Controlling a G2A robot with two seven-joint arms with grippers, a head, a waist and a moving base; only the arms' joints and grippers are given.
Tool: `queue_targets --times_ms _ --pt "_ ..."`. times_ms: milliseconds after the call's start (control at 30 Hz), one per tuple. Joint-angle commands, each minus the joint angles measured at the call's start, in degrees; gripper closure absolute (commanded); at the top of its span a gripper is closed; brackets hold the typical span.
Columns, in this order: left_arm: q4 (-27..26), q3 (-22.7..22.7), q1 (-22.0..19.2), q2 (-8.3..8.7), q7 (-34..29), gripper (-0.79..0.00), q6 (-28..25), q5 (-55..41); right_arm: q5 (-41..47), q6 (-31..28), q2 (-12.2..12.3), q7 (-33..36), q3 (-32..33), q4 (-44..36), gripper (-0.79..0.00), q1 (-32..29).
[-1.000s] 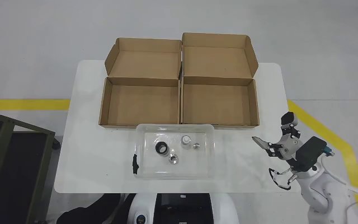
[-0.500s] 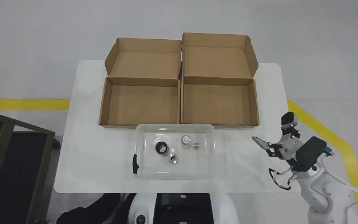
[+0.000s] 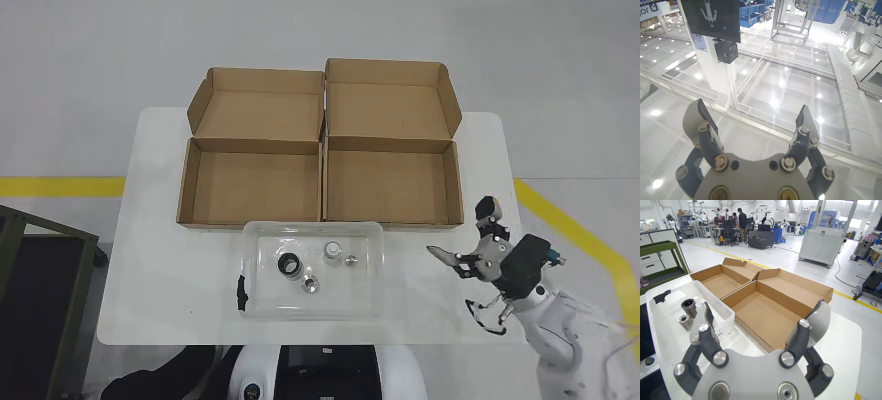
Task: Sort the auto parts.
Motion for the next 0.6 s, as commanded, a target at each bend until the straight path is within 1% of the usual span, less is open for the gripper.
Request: queue_targets --times_ms 0,233,567 --pt "0.0 0.0 0.0 0.0 0.0 -0.785 0.0 0.0 0.2 -0.7 0.1 1.5 -1.4 -0.3 -0.785 1.0" --pt "0.0 0.0 0.0 0.0 0.0 -0.785 0.0 0.0 0.0 -3.1 0.4 7.6 -6.9 -0.3 -0.785 5.0" --pt "0.0 0.0 0.0 0.0 0.0 -0.785 0.0 0.0 -2.8 -5.3 0.8 12.5 -14.2 -1.2 -0.785 8.5"
